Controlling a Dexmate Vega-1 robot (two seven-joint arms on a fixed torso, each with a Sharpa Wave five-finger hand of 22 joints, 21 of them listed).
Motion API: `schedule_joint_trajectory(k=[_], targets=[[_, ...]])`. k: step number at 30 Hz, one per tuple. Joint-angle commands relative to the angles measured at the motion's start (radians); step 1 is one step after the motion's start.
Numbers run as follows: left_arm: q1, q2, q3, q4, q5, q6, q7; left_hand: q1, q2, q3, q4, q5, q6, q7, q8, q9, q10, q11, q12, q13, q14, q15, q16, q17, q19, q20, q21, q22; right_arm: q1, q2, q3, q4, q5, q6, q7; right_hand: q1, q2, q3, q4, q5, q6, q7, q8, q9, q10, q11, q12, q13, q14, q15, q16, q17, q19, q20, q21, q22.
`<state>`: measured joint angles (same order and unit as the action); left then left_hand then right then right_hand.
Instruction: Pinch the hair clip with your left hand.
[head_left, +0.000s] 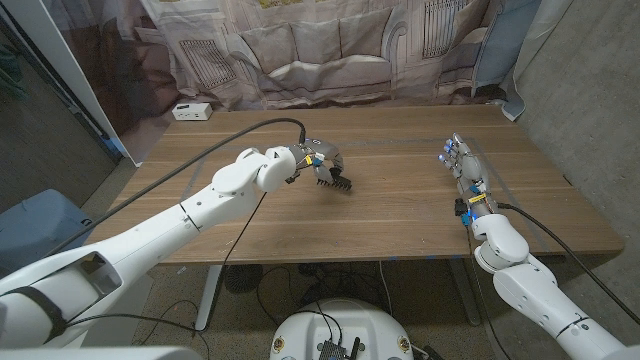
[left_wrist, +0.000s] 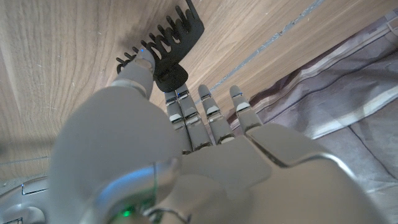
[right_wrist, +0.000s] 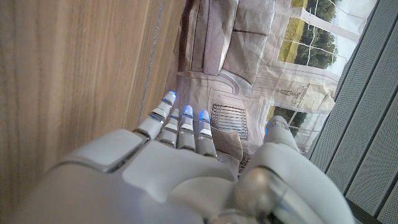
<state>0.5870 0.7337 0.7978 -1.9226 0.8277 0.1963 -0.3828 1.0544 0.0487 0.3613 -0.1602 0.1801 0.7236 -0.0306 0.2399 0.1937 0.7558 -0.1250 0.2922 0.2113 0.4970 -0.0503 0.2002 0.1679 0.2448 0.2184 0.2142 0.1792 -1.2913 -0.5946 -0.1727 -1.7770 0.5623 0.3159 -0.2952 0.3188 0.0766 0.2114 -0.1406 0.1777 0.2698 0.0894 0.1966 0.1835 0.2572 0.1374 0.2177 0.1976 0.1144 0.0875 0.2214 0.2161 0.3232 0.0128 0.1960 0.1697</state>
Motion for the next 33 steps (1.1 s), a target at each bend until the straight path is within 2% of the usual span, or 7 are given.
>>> schedule_joint_trajectory(k=[1,15,24,33], targets=[[0.001,0.015,-0.022,-0.047,0.026,0.0,-0.009,0.008,0.003,0.001,0.001,0.003,0.012,0.001,0.002,0.001,0.01,0.001,0.002,0.003,0.011,-0.022,0.003,0.002,0.009,0.0,0.004,0.003,0.0,0.003,0.002,0.003,-0.001,0.01,0.004,0.011,0.001,-0.002,0.004,0.0,0.011,-0.002,0.001,0.003,0.006,0.0,-0.007,0.002,0.004,0.0,0.0,0.005,0.002,0.009,-0.001,0.004],[0.01,0.005,-0.033,-0.054,0.04,-0.005,-0.009,0.018,0.009,0.0,-0.001,0.004,0.031,-0.004,0.003,0.001,0.029,-0.005,0.004,0.004,0.023,-0.033,0.003,0.003,0.023,-0.001,0.006,0.003,-0.001,-0.001,0.007,0.001,0.002,0.008,0.007,0.01,0.0,-0.003,0.005,0.0,0.011,-0.002,0.0,0.003,0.007,0.001,-0.007,0.003,0.004,-0.001,-0.001,0.005,0.003,0.01,0.0,0.004],[0.011,-0.004,-0.035,-0.043,0.036,-0.009,0.0,0.038,0.02,-0.002,-0.003,0.006,0.104,-0.016,0.016,0.003,0.097,-0.023,0.023,0.013,0.049,-0.048,0.004,0.003,0.044,-0.001,0.005,0.003,0.002,-0.005,0.008,0.0,0.004,0.0,0.007,0.01,0.001,-0.003,0.005,0.0,0.012,-0.002,0.0,0.003,0.007,0.001,-0.008,0.003,0.005,-0.002,-0.001,0.005,0.001,0.011,-0.001,0.004],[0.005,-0.016,-0.032,-0.025,0.023,-0.015,0.01,0.05,0.036,-0.009,0.0,0.008,0.176,-0.014,0.031,0.007,0.163,-0.035,0.045,0.033,0.074,-0.055,0.008,0.004,0.059,-0.001,0.003,0.002,0.008,-0.002,0.007,0.007,0.008,-0.003,0.007,0.01,0.001,-0.004,0.005,0.0,0.012,-0.003,0.0,0.003,0.008,0.0,-0.008,0.003,0.006,0.0,-0.001,0.006,0.0,0.013,-0.001,0.004]])
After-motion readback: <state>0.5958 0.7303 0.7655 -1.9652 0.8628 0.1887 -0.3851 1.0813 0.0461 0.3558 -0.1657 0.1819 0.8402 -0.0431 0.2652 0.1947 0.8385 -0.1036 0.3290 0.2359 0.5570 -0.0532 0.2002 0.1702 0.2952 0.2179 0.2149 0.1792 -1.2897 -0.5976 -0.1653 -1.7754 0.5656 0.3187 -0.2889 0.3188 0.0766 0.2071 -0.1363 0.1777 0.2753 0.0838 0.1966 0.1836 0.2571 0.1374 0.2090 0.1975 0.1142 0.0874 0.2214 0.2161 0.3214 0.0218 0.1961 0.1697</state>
